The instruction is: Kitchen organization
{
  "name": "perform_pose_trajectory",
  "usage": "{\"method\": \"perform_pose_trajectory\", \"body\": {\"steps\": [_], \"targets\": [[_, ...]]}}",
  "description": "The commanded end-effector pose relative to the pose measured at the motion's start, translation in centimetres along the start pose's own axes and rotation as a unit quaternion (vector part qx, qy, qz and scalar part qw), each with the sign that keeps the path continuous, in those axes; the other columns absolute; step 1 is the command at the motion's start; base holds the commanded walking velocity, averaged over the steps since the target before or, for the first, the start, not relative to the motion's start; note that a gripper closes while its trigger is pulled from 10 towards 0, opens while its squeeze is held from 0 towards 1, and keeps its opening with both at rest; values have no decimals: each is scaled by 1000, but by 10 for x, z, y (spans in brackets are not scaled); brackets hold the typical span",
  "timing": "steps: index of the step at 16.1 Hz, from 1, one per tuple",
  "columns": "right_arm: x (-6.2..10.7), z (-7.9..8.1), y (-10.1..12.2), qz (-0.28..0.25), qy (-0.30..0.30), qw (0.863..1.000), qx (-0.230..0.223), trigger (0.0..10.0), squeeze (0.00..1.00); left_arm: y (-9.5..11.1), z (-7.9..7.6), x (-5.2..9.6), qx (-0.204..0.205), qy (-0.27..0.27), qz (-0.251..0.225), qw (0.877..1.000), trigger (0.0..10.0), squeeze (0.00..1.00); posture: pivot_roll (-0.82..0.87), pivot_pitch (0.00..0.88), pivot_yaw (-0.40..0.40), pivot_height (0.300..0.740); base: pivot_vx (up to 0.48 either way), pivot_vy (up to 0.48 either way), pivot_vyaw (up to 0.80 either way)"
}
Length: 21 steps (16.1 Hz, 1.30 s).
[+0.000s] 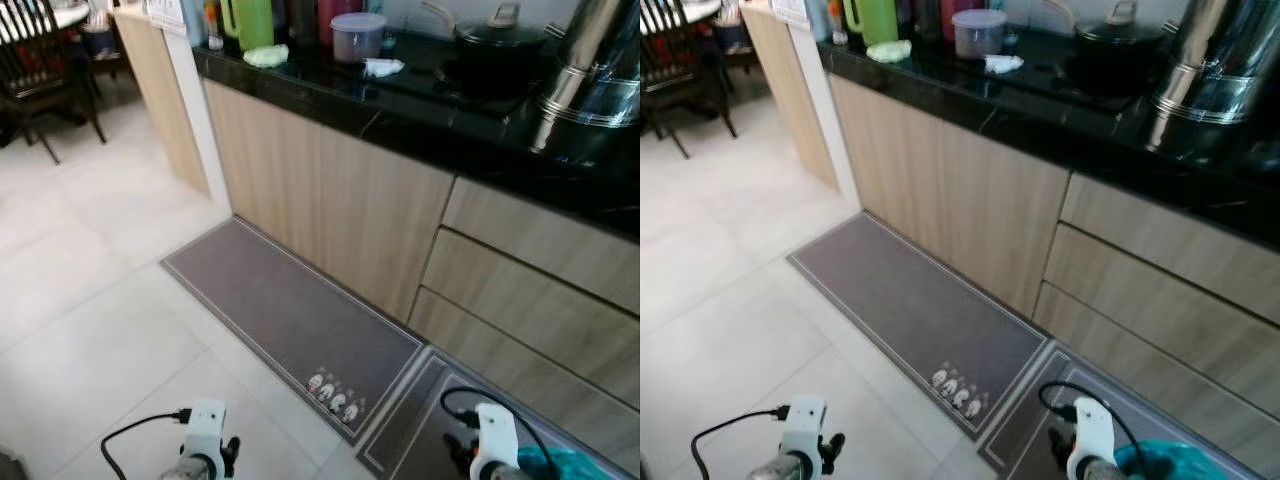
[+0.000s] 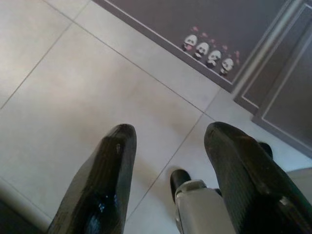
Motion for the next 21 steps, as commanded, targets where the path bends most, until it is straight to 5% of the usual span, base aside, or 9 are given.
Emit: {"method": "perform_pose_trajectory", "body": {"steps": [1,7,15,17,21], "targets": [[2,-6,-6,7,-4,1000,-3,10000,0,-2,2,0,-8,1,7,1000,10000,0,4,0,42,740,0,0,-731],[5,-14,-12,12,-9,1000,-4,10000,0,-2,0,0,-8,-1,7,1000,10000,0,4,0,41,740,0,0,-735],[3,-4,-12,13,-5,1000,-3,10000,0,-4,0,0,-8,-1,8,1000,10000,0,4,0,40,740,0,0,-732],[-1,16,-15,15,3,1000,-1,10000,0,-6,0,1,-7,-1,11,1000,10000,0,3,0,40,740,0,0,-734],[-2,23,-19,17,6,1000,-1,10000,0,-6,1,1,-6,0,12,1000,10000,0,3,0,40,740,0,0,-736]]}}
Point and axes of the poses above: a point about 5 cm out from each wrist's last joint towards the gripper, its own x axis pointing back from the gripper into the wrist, its own y axis along the axis of the wrist's last joint, z = x × y, the point moved 6 cm from there along -x, pointing out of the wrist towards the gripper, and after that the axes turned 4 degrees about -x, right-handed, at the moved point
